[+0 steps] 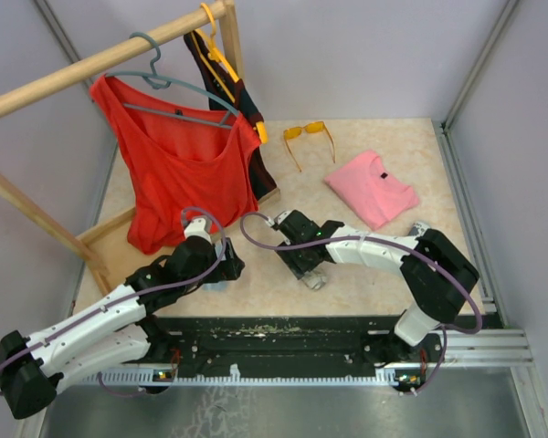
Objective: Organize the sunglasses
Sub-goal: Pick up the sunglasses case from the center of the board.
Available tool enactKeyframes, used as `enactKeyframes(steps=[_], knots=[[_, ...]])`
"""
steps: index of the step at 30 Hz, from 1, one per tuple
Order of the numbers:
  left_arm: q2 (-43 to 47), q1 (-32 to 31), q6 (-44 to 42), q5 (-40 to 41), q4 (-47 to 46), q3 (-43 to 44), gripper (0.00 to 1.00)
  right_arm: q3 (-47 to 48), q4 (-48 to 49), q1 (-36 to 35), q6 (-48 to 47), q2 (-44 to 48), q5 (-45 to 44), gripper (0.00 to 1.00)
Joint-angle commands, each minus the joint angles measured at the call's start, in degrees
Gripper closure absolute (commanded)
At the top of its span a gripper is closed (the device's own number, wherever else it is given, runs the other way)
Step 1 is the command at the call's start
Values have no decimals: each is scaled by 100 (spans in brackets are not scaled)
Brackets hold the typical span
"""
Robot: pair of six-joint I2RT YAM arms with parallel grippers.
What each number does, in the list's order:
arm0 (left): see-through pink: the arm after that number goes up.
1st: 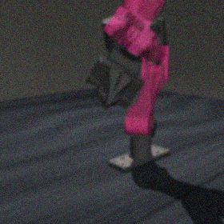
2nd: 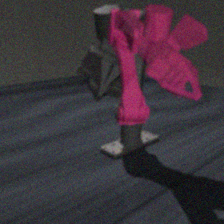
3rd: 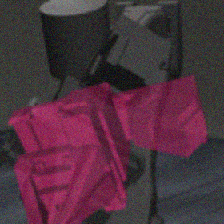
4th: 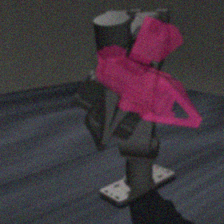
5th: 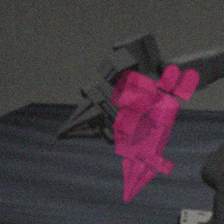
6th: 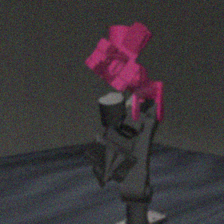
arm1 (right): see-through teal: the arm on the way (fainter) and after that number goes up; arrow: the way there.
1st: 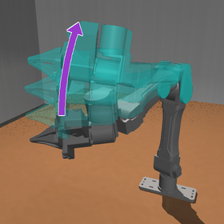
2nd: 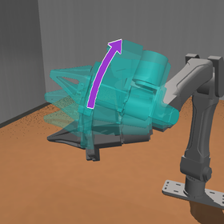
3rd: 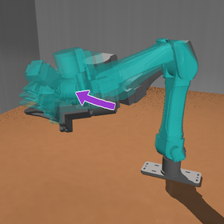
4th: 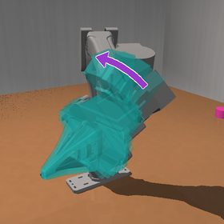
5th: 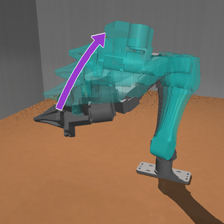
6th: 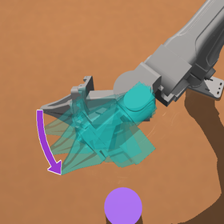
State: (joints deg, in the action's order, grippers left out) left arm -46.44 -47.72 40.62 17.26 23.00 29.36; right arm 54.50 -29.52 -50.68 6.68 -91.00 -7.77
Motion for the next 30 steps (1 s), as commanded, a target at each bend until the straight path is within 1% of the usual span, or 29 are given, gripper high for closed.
enactKeyframes(steps=[1, 2, 4, 11, 23, 27, 30], knots=[[91, 31, -71, -83, -20, 89, 0, 232, 135, 11, 62, 154, 54, 37], [103, 27, -74, -85, -24, 81, 0, 243, 129, 10, 64, 146, 44, 32], [122, 31, -87, -91, -28, 71, 0, 271, 122, 7, 49, 136, 28, 28], [150, 27, -87, -92, -7, 61, 0, 408, 99, 12, -1, 135, 21, 24], [141, 27, -72, -104, 2, 52, 0, 388, 104, 35, -11, -38, -17, 25], [174, 31, -60, -106, 11, 34, 0, 343, 143, 102, 18, -48, 29, 28], [170, 29, -61, -117, 11, 43, 0, 344, 157, 130, 27, -67, 78, 33]])
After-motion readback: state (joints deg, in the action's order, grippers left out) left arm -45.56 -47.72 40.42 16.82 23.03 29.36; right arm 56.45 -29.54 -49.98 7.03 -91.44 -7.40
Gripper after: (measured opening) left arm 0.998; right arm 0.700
